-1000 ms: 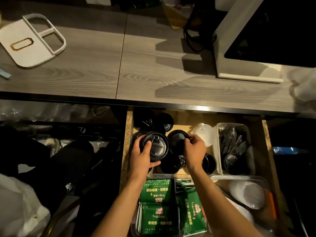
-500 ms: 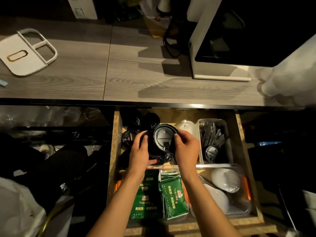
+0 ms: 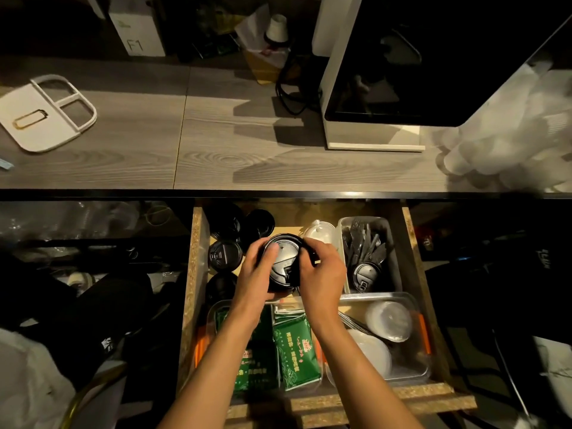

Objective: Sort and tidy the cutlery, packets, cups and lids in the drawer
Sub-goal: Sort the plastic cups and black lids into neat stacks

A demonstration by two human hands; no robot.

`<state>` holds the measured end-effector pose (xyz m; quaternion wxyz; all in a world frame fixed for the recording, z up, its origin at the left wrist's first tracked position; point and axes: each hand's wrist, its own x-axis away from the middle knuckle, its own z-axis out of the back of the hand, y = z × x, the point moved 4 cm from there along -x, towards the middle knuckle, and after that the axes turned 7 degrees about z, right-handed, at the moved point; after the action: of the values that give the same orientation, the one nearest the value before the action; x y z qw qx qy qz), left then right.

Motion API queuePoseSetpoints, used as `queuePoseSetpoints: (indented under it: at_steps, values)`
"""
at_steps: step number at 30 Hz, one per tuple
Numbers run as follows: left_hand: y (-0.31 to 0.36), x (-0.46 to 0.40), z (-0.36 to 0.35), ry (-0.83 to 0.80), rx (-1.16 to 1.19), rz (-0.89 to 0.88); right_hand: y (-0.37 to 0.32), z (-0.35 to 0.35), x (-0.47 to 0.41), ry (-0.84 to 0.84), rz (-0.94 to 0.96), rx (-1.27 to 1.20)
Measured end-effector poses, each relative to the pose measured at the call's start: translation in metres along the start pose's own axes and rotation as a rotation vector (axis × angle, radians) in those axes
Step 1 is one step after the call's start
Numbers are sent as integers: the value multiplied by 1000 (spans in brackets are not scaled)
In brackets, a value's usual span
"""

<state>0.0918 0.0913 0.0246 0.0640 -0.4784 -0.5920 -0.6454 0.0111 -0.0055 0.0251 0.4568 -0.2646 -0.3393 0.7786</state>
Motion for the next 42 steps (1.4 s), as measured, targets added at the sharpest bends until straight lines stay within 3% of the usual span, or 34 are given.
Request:
queuePoseSetpoints:
  at_steps: [5,11,16,22,24,28,33,37,42]
  values:
    - [-5,0,-1,26,-10,-4,1,-1,3,-41,-19,-114]
    - [-10,-7,12,53,21,28,13,-26,5,-521,-364,-564]
    - [-14,-16,23,95,24,80,10,-43,1,-611,-237,-589]
    - [-25,-35,46,241,68,94,16,-75,-8,-844,-362,-662]
    - [-31,-44,58,304,88,118,19,-87,-18,-809,-378,-626]
    - [-36,-65,78,383,107,142,41,-118,-49,-477,-239,-289]
    - [-37,-80,89,405,100,125,62,-173,-64,-614,-165,10]
    - [-41,-88,97,408,137,117,76,-196,-61,-625,-197,75]
    - [-43,-86,101,408,131,111,73,-168,-53,-346,-301,-42]
